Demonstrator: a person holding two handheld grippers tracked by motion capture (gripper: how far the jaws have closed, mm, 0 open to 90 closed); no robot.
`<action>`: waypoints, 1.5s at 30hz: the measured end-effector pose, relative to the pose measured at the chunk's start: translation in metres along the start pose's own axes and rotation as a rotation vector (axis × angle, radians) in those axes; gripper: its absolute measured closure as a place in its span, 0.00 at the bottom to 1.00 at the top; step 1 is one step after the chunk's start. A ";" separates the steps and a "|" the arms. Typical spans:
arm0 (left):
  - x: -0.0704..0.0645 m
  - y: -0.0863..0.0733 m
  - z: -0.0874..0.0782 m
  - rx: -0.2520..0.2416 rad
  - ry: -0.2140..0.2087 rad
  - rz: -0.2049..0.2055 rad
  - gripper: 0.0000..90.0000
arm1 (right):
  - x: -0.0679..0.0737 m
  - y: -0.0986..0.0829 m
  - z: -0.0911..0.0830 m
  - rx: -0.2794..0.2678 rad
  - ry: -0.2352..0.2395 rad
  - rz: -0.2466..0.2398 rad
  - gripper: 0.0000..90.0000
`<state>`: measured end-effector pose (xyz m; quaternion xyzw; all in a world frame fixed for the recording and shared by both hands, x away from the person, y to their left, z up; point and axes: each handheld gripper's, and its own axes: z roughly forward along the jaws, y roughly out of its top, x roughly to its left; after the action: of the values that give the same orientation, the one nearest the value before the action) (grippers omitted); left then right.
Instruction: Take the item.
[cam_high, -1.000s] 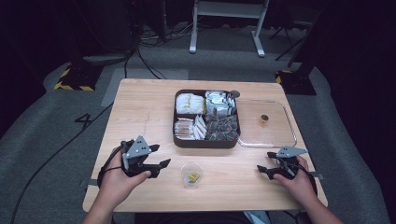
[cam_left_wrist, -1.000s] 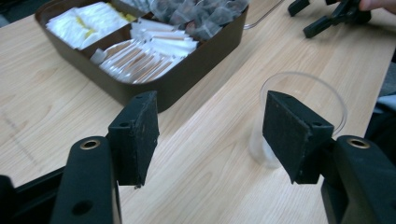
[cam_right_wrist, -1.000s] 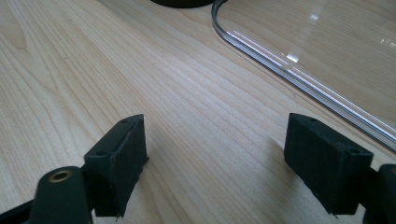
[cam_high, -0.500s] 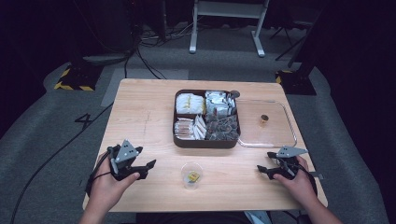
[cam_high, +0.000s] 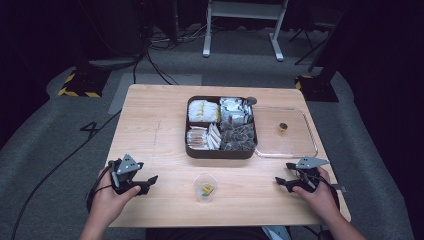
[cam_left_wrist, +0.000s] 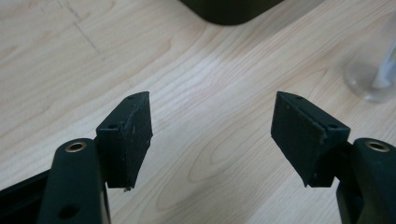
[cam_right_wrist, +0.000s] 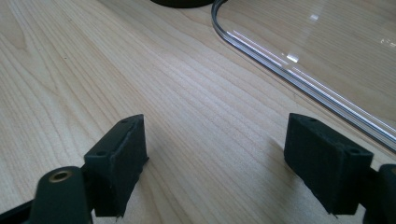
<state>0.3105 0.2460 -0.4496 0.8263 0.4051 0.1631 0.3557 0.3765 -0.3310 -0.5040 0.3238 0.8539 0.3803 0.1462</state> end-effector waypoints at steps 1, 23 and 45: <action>0.001 -0.002 0.001 0.008 0.002 -0.008 0.33 | 0.000 0.000 0.000 0.000 0.000 0.000 0.24; 0.015 -0.038 0.020 0.181 0.040 -0.020 0.24 | 0.000 0.000 0.000 0.000 0.000 0.000 0.24; 0.021 -0.049 0.030 0.080 0.032 -0.030 0.00 | 0.000 0.000 0.000 0.000 0.000 0.000 0.24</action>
<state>0.3131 0.2690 -0.5060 0.8309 0.4293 0.1544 0.3185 0.3765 -0.3310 -0.5040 0.3239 0.8538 0.3804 0.1462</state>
